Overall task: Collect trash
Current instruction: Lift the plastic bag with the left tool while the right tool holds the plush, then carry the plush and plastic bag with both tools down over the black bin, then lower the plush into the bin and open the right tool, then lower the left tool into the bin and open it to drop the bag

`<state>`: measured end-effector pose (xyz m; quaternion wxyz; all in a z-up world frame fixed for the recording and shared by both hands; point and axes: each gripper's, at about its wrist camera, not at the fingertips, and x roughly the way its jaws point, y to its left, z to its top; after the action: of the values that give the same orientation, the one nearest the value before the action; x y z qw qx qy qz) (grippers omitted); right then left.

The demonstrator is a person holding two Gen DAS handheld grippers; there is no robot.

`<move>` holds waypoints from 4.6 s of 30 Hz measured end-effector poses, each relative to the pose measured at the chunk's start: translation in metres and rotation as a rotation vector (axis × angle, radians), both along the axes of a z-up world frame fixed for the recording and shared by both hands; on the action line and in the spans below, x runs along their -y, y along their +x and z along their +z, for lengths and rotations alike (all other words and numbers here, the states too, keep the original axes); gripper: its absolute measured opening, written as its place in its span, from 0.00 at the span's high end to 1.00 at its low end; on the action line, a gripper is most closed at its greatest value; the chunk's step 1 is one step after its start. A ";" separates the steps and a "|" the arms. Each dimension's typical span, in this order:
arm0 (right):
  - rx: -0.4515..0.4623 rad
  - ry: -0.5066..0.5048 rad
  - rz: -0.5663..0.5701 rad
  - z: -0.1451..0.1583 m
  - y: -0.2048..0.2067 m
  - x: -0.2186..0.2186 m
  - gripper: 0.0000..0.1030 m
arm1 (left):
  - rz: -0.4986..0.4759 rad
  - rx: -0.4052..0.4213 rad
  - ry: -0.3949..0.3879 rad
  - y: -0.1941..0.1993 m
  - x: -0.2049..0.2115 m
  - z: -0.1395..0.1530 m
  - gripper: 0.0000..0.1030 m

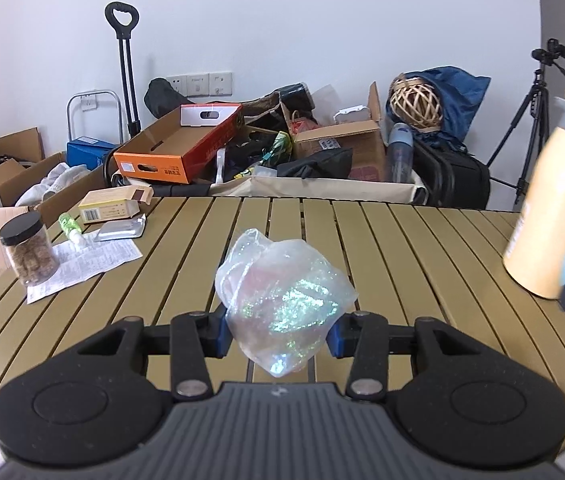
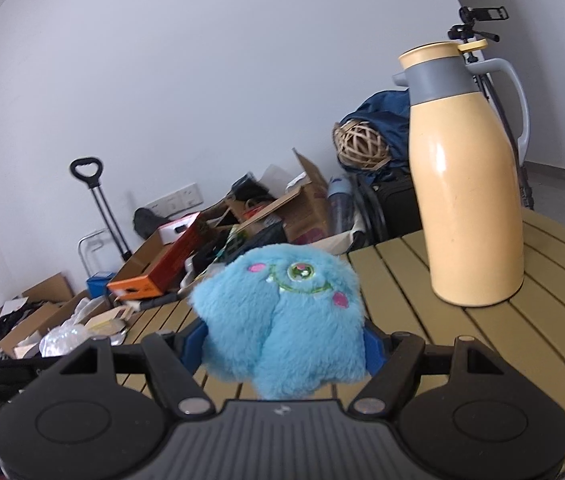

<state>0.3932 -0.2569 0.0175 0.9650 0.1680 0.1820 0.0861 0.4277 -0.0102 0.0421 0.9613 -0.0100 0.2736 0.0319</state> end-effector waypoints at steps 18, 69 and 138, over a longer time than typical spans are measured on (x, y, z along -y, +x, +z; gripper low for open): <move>-0.141 -0.130 0.124 -0.042 -0.092 -0.029 0.29 | -0.059 -0.034 -0.033 -0.116 0.003 -0.026 0.57; -0.598 -0.414 0.254 -0.190 -0.180 -0.065 0.29 | -0.002 -0.462 -0.027 -0.196 -0.002 -0.223 0.57; -0.632 -0.372 0.003 -0.205 -0.042 -0.011 0.00 | 0.021 -0.518 -0.045 -0.068 0.038 -0.252 0.57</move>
<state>0.3513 -0.2463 -0.1873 0.8750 0.0078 0.4840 -0.0034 0.3595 -0.0481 -0.2100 0.8582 -0.0258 0.5113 0.0375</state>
